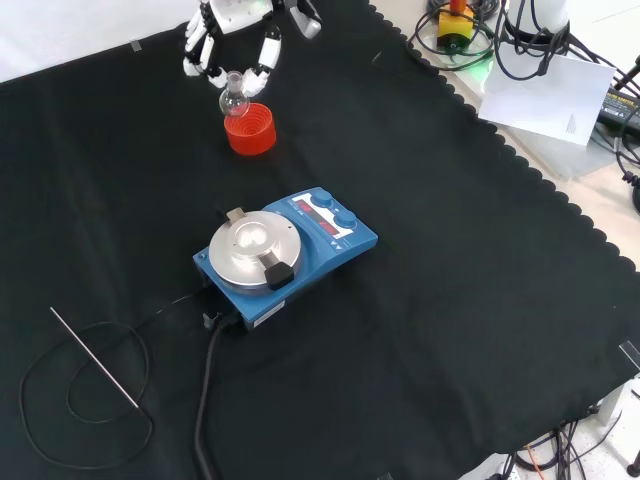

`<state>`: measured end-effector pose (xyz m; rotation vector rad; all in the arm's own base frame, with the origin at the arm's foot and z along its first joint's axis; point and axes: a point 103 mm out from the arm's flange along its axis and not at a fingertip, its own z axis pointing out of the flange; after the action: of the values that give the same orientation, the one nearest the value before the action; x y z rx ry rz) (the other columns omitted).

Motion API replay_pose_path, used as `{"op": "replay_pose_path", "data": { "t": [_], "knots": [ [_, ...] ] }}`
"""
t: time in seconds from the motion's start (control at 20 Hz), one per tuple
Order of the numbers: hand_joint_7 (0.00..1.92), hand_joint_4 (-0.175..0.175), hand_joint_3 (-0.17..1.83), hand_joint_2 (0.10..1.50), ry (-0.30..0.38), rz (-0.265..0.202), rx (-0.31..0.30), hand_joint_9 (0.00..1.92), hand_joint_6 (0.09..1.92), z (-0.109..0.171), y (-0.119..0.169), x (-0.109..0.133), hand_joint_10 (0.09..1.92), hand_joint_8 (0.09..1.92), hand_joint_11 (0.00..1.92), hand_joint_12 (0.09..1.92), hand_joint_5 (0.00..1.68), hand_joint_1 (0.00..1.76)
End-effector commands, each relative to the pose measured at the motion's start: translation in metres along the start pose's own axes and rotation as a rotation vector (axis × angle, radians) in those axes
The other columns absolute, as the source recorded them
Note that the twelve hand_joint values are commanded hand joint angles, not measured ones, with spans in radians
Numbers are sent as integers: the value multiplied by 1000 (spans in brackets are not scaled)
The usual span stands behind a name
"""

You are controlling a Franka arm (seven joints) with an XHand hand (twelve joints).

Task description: Place the round-bottom flask on the heater.

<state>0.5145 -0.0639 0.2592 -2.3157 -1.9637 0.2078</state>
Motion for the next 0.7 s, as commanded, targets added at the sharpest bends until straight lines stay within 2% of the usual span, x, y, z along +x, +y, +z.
{"op": "replay_pose_path", "data": {
  "t": [0.05, 0.45, 0.7],
  "knots": [
    [554, 175, 707, 713, -36, -91, 23, 842, 1000, -12, 17, 61, 500, 613, 632, 1189, 1098, 1074],
    [555, 175, 710, 712, -72, -173, 38, 843, 1002, -16, 41, 115, 498, 613, 633, 1188, 1098, 1074],
    [554, 175, 712, 710, -83, -202, 44, 842, 1002, -11, 52, 141, 496, 612, 634, 1187, 1098, 1075]
  ]
}}
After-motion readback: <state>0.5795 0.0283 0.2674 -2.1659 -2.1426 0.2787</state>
